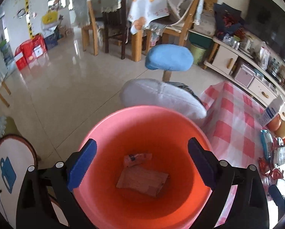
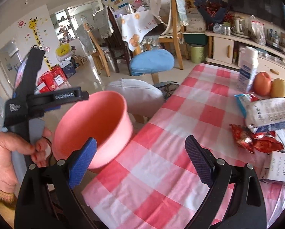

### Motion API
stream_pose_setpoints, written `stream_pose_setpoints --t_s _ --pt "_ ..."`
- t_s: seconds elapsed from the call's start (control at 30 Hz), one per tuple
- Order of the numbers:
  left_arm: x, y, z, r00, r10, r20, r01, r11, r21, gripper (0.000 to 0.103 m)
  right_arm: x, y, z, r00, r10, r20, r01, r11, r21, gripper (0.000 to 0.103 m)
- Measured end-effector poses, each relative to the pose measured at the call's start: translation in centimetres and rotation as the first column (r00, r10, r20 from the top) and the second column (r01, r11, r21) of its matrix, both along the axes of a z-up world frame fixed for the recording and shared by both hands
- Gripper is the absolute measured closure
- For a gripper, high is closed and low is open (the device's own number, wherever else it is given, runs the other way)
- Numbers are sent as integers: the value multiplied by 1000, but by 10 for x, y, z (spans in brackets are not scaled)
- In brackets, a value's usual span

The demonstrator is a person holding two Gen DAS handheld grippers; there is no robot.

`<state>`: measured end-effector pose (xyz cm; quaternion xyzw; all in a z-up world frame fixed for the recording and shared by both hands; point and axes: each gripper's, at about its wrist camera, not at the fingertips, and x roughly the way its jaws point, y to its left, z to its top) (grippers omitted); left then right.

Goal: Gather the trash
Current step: 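Move both tools back over the table toward the remaining trash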

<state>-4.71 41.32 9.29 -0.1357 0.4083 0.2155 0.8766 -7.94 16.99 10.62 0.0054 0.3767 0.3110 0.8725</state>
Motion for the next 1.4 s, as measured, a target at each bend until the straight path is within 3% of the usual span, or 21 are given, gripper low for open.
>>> stream_pose_setpoints --t_s 0.3,0.57,0.93,1.4 --pt "-1 -52 27 989 -104 101 103 995 11 8 -14 -42 6 996 -73 57 76 996 -42 9" --pt "1 -102 46 965 -205 161 205 979 15 8 -24 -83 17 983 -141 116 148 988 -51 9" --pt "6 -159 58 940 -295 171 292 955 45 8 -32 -125 26 967 -199 161 209 977 -52 9" --pt "16 -196 59 925 -350 146 347 937 44 8 -31 -157 21 953 -246 177 259 964 -54 9"
